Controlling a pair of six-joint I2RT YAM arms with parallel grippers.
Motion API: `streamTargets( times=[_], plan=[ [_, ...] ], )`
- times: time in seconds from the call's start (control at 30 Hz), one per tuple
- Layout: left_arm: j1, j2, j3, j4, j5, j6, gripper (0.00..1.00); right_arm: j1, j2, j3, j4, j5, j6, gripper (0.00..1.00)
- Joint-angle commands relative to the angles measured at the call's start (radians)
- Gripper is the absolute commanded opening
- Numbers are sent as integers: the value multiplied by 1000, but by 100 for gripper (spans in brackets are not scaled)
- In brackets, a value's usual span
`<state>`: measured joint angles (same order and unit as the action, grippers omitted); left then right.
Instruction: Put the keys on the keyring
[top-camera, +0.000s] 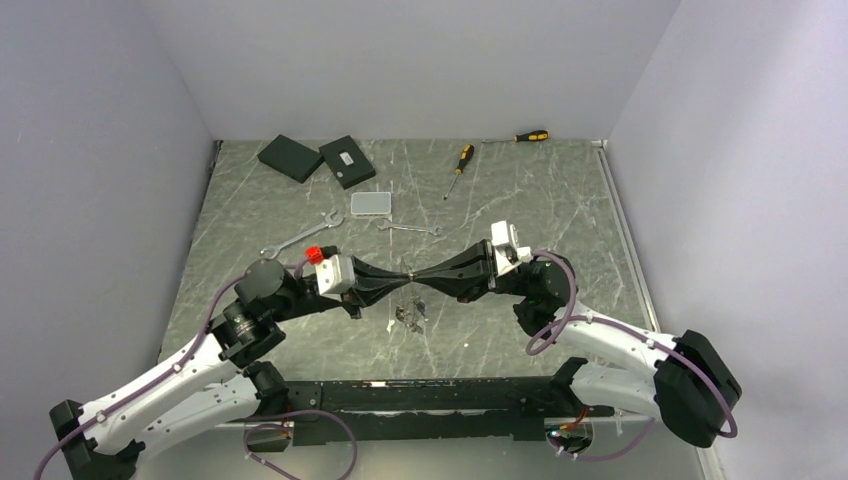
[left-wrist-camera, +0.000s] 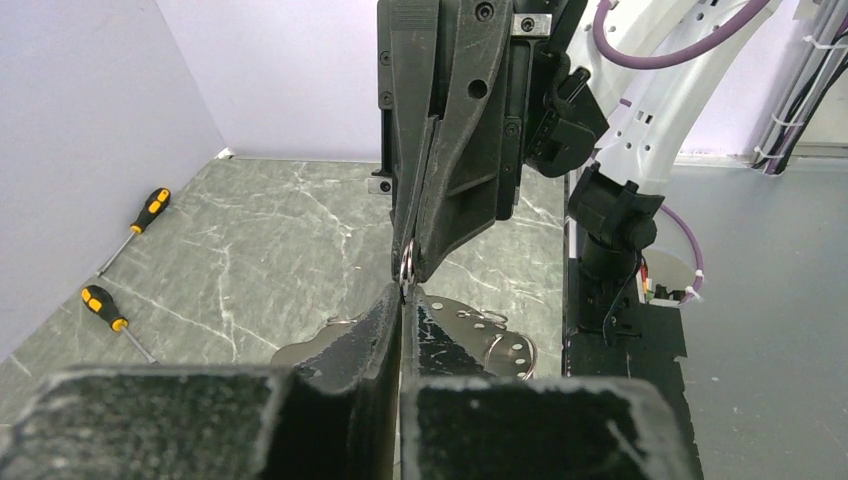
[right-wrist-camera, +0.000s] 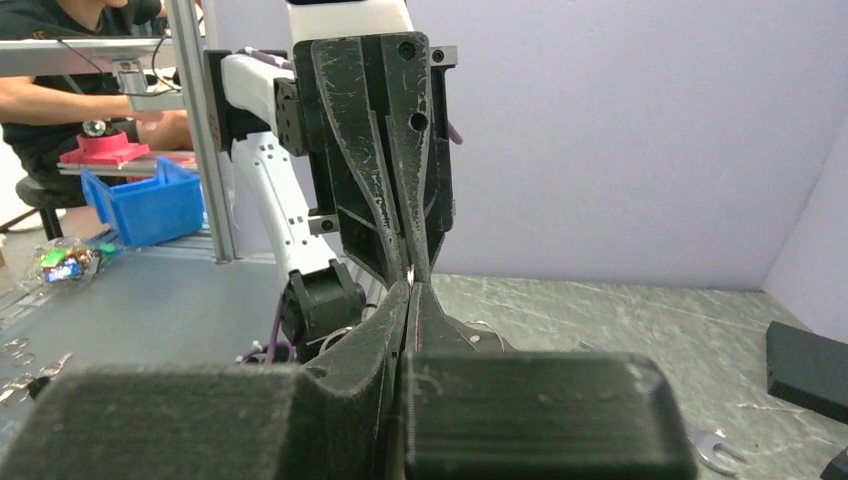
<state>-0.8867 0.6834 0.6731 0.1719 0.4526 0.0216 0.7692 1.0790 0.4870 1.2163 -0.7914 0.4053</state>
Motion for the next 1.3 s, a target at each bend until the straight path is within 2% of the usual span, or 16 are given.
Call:
streamTargets(
  times=[0.0,0.2,0.23,0.33,0.4,0.6,0.8,0.97,1.03,1.13,1.27],
  plan=[
    [-2,15,4,21,36,-4,2,4,-4,6,114,4,23,0],
    [-2,10,2,24,15,-13,0,5,6,9,112,5,35,0],
    [-3,9,7,15,3,-13,0,5,3,10,95,17,36,3],
    [-3,1,20,-33,-54,1,0,4,-40,18,-40,67,-13,38],
    [-2,-10,23,-64,-101,16,0,4,-88,11,-158,129,-56,54],
    [-2,-23,57,-205,-266,91,0,4,-222,-18,-410,363,-155,65],
    [-3,-62,103,-373,-358,196,0,2,-197,58,-781,701,-140,67],
    [-2,-65,77,-415,-450,221,0,0,-56,145,-1042,941,-72,66],
    [-1,-58,56,-404,-450,221,0,-3,37,220,-1180,1027,-43,61],
    [4,-48,42,-409,-450,223,0,-16,186,341,-1322,1029,-36,56],
    [6,-82,23,-404,-450,222,0,-74,283,368,-1300,842,-190,53]
  ],
)
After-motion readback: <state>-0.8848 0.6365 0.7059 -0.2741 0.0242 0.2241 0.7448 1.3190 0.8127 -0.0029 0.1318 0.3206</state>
